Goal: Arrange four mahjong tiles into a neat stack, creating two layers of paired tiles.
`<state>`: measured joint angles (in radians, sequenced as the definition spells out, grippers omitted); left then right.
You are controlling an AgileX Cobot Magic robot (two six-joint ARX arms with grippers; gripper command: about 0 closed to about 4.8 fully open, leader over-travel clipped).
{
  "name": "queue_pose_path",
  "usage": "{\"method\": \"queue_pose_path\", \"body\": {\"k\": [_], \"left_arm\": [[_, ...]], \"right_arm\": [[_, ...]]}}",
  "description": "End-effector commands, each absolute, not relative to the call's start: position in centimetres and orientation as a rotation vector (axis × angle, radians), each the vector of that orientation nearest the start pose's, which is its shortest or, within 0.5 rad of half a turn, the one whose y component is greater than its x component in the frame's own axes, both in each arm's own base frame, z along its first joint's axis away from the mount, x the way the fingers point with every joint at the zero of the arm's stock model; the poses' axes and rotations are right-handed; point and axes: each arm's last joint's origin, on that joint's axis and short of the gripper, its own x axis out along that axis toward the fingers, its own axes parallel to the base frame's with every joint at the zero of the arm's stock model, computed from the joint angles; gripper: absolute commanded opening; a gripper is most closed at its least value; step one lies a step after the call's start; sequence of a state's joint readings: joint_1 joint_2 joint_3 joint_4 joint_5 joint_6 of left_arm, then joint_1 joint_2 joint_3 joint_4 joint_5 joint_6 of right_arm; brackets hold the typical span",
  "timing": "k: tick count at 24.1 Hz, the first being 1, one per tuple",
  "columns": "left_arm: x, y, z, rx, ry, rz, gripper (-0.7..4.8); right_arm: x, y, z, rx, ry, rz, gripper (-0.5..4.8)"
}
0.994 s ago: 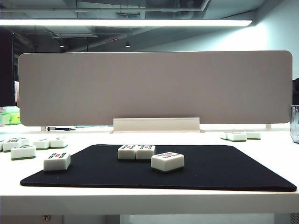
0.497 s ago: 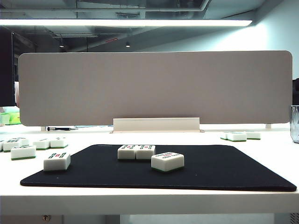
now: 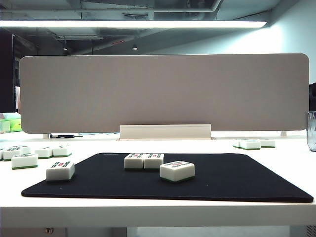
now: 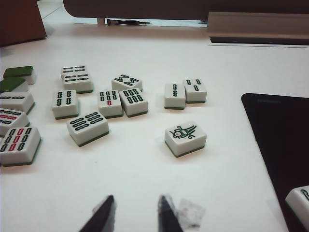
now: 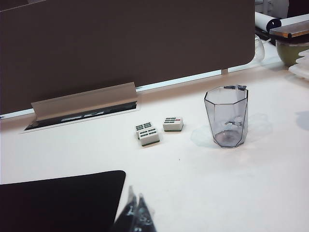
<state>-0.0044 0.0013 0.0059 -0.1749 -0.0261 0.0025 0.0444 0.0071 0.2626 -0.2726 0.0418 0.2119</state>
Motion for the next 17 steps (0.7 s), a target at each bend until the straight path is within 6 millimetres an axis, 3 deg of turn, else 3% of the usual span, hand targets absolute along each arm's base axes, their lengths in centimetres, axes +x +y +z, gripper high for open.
{"method": "queue_pose_path", "body": {"k": [1, 6, 17], "left_arm": [[9.6, 0.0, 14.7, 0.002, 0.185, 0.013, 1.11], [9.6, 0.0, 14.7, 0.002, 0.185, 0.013, 1.11], [9.6, 0.0, 14.7, 0.008, 0.184, 0.016, 1.11]], "right_arm": [[6.3, 0.2, 24.0, 0.208, 0.021, 0.001, -0.01], [5.0, 0.2, 25.8, 0.208, 0.032, 0.029, -0.01], [-1.8, 0.4, 31.2, 0.211, 0.093, 0.197, -0.01]]}}
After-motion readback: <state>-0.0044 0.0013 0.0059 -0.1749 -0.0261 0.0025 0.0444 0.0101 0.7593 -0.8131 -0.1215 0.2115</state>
